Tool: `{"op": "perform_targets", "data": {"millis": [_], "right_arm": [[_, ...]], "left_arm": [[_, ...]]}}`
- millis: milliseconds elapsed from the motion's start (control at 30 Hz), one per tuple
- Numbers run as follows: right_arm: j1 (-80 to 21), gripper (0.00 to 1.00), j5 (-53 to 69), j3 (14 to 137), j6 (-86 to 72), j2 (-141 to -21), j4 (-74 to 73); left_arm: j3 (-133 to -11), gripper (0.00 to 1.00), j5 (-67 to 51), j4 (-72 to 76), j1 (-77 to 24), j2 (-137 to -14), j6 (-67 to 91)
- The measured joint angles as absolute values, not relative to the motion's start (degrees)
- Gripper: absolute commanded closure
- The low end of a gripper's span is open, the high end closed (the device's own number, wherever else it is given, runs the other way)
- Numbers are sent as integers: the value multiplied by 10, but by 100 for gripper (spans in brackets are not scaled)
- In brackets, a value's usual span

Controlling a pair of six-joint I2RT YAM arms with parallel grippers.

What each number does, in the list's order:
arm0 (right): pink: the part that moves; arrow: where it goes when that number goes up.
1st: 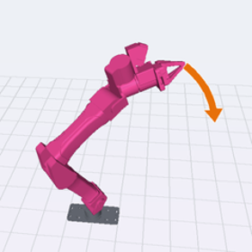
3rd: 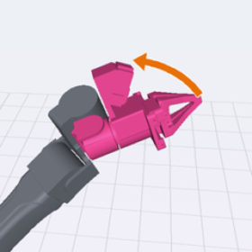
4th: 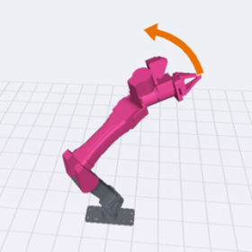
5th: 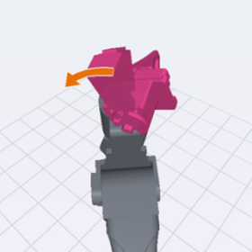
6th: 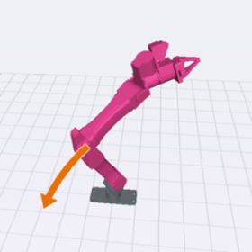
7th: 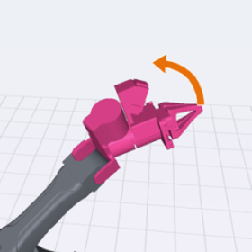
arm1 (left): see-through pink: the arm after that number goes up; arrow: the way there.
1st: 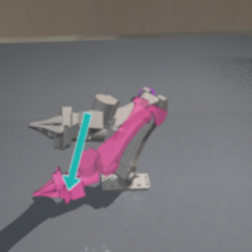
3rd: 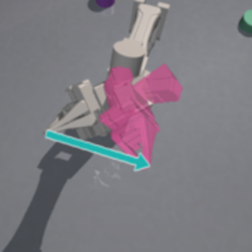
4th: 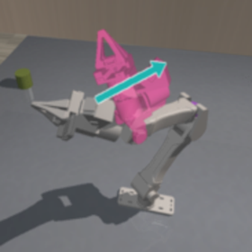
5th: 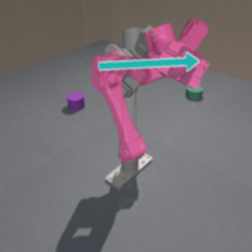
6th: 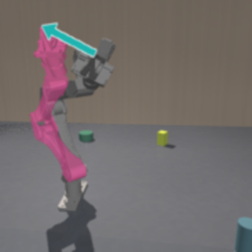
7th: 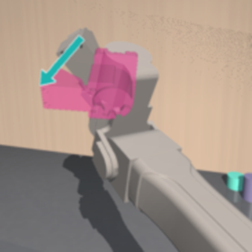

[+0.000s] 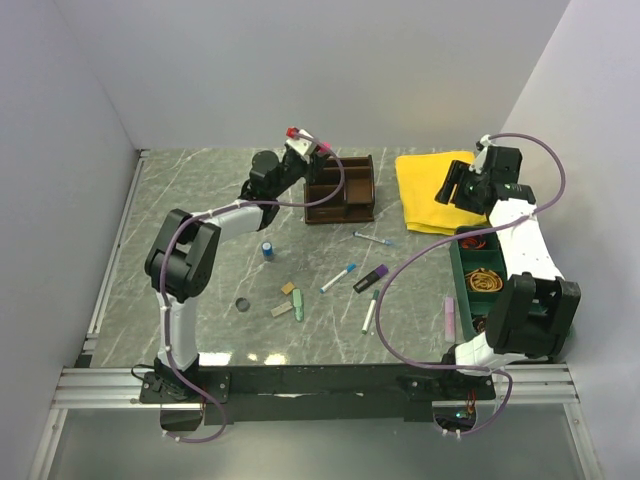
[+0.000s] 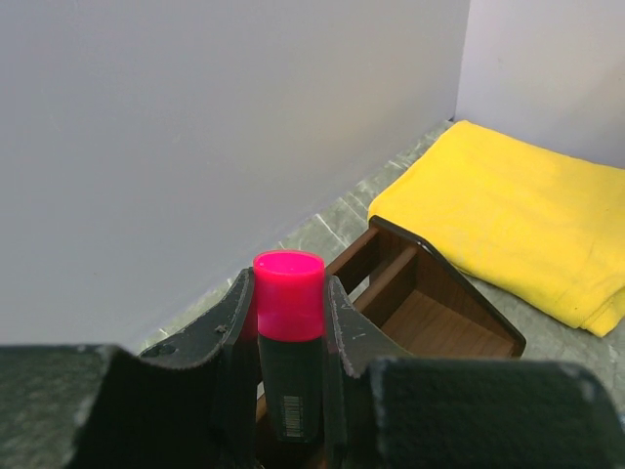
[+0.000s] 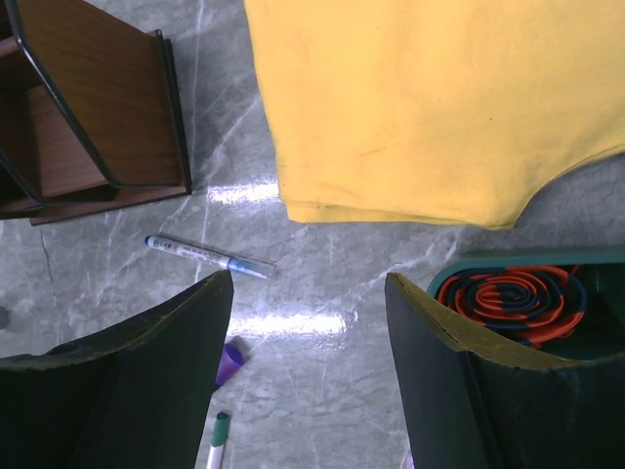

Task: Sort the stationery into containers
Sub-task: Place the pen in the storage box.

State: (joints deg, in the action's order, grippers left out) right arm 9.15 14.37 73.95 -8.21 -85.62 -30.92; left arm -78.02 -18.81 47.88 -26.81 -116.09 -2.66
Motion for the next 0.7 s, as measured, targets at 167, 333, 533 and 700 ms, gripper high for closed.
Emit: {"op": "perform_targets", "data": {"millis": [167, 333, 533, 700], "right_arm": [[88, 28, 138, 749, -71, -861, -317], [85, 28, 133, 765, -65, -876, -319], [72, 28, 130, 765, -62, -877, -322], [54, 27, 131, 765, -60, -877, -322]], "left_arm": [[-780, 99, -192, 502, -265, -1174, -18], [-770, 99, -191, 525, -263, -1194, -16], [-759, 96, -181, 542, -262, -1215, -17], [-752, 50, -173, 555, -260, -1218, -20]]}}
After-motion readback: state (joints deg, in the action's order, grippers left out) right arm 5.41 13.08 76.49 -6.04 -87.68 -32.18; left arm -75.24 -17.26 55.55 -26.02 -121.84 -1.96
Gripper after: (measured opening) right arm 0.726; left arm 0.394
